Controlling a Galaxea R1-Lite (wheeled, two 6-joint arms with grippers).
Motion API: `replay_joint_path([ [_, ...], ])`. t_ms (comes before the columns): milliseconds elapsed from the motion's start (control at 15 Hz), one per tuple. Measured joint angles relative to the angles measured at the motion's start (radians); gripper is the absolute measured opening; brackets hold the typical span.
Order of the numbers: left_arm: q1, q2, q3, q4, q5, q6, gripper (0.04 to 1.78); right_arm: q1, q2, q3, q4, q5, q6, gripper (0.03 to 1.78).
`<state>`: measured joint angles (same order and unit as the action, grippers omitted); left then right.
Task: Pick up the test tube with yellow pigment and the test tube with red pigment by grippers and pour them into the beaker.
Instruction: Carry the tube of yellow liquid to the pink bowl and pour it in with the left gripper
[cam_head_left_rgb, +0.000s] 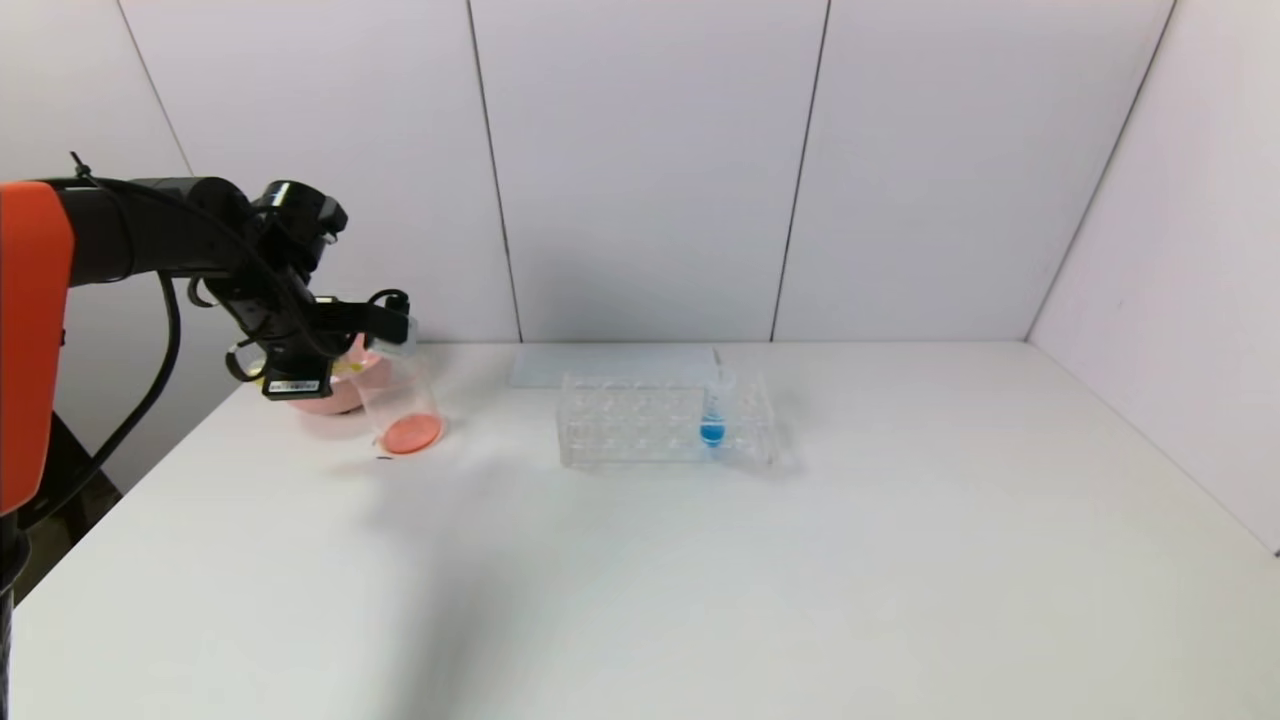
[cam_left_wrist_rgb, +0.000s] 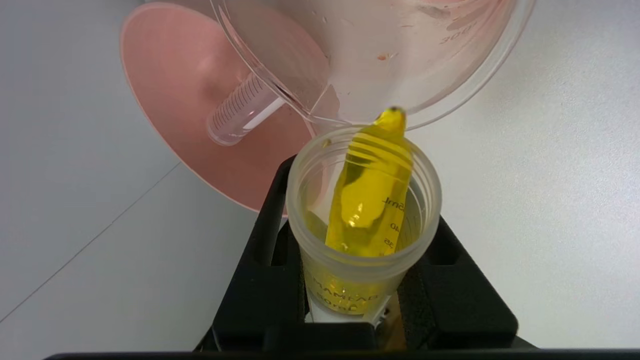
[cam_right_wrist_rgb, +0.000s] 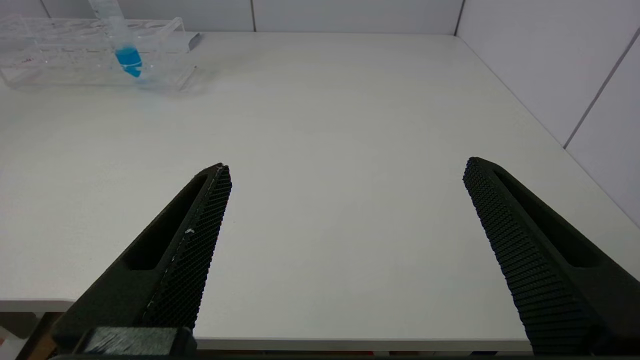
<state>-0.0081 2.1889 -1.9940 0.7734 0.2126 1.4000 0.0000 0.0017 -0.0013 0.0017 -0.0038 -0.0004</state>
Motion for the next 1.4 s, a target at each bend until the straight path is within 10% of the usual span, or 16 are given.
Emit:
replay_joint_path([
  [1400,-0.034,0.006,0.000,-0.023,0.076,0.003,0.52,0.000,0.000,0.000,0.000,0.000,0.000,1.70],
])
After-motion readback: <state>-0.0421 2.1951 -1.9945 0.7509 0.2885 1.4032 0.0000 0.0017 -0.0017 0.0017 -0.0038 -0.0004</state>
